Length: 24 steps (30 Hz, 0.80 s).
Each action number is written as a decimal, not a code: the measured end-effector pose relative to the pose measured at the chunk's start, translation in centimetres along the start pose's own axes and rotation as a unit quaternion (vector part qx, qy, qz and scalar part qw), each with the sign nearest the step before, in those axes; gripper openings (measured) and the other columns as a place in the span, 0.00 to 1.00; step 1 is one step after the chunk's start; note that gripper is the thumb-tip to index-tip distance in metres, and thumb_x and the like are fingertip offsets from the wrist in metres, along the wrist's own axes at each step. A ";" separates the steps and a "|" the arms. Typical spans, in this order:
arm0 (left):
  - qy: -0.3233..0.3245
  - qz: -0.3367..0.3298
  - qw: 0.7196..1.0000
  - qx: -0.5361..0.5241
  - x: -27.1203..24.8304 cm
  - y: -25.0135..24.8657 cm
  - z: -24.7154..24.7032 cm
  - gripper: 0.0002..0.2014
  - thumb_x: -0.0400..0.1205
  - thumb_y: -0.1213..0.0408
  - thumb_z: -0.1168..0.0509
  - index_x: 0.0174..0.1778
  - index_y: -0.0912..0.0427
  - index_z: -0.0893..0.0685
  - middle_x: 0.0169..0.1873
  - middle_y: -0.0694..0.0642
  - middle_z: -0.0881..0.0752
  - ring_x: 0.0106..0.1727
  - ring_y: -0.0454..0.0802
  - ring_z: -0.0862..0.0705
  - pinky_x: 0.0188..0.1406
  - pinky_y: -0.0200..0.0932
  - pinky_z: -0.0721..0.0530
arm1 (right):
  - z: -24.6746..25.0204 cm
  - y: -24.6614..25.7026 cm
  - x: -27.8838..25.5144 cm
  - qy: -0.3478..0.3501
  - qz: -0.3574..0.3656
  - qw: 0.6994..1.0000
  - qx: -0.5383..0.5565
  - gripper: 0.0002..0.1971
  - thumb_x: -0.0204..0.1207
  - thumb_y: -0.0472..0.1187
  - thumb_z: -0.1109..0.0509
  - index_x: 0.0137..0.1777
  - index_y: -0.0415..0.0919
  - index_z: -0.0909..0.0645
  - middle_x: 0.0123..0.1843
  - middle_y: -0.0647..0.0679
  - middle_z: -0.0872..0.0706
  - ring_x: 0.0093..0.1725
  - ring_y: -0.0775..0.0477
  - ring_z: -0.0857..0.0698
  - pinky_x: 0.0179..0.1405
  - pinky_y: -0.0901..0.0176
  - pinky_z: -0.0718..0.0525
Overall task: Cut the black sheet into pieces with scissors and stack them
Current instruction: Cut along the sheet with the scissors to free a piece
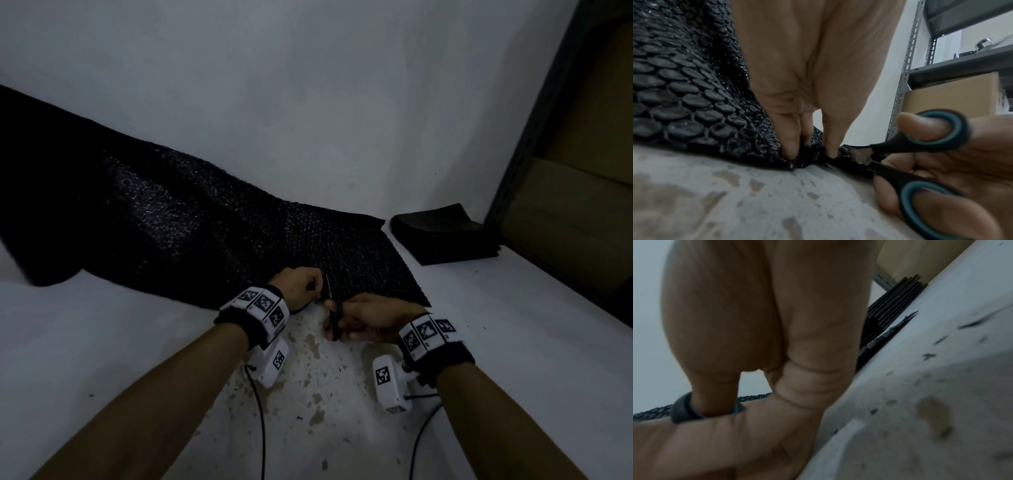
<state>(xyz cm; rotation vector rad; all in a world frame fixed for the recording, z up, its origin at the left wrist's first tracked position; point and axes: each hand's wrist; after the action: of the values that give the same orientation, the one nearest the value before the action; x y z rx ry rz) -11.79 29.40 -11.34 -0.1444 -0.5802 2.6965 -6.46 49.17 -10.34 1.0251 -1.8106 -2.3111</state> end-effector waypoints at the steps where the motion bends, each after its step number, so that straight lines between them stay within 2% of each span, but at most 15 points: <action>1: 0.000 0.000 1.000 0.000 0.1 0.1 0.0 0.08 0.83 0.58 0.33 0.40 0.42 0.23 0.37 0.43 0.19 0.40 0.49 0.19 0.48 0.50 0.15 | 0.0 0.1 0.2 -0.003 0.000 1.000 -0.003 0.25 0.83 0.54 0.31 0.61 0.29 0.14 0.47 0.42 0.07 0.36 0.59 0.10 0.33 0.69 0.16; 7: -0.003 -0.015 1.000 0.000 0.2 0.3 -0.2 0.07 0.84 0.60 0.36 0.43 0.43 0.24 0.36 0.43 0.21 0.41 0.50 0.20 0.47 0.47 0.17 | 0.5 0.3 0.7 -0.003 -0.003 1.000 -0.011 0.24 0.82 0.56 0.31 0.58 0.33 0.12 0.47 0.43 0.07 0.36 0.60 0.11 0.33 0.69 0.17; 15: -0.004 -0.013 1.000 -0.010 0.2 0.6 -0.4 0.09 0.85 0.60 0.37 0.42 0.42 0.25 0.41 0.48 0.17 0.44 0.52 0.18 0.49 0.49 0.16 | 0.8 0.3 1.3 0.003 0.004 1.000 0.006 0.26 0.83 0.54 0.32 0.63 0.29 0.14 0.47 0.42 0.08 0.36 0.59 0.10 0.32 0.70 0.17; 19: 0.002 -0.014 1.000 -0.014 0.1 0.5 -0.2 0.10 0.85 0.60 0.37 0.40 0.40 0.26 0.43 0.49 0.16 0.45 0.53 0.17 0.51 0.54 0.15 | 0.8 -0.4 1.5 0.003 0.017 1.000 0.026 0.22 0.85 0.52 0.33 0.59 0.30 0.14 0.46 0.43 0.09 0.38 0.60 0.10 0.34 0.70 0.17; 24: -0.001 -0.014 1.000 -0.015 -0.1 0.3 -0.2 0.10 0.84 0.59 0.36 0.38 0.42 0.26 0.44 0.50 0.15 0.46 0.53 0.16 0.53 0.54 0.15 | 0.7 -0.9 1.5 0.009 0.036 0.998 0.042 0.18 0.85 0.46 0.32 0.58 0.28 0.15 0.43 0.43 0.10 0.40 0.59 0.10 0.37 0.70 0.17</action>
<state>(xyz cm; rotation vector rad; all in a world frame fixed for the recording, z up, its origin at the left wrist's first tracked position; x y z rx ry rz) -11.80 29.17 -11.69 -0.1417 -0.6175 2.6625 -7.68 49.41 -11.76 0.9703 -1.9188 -2.1969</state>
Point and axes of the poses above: each hand's wrist, its own x-axis towards the middle knuckle, its own z-axis out of the back of the hand, y = z × x
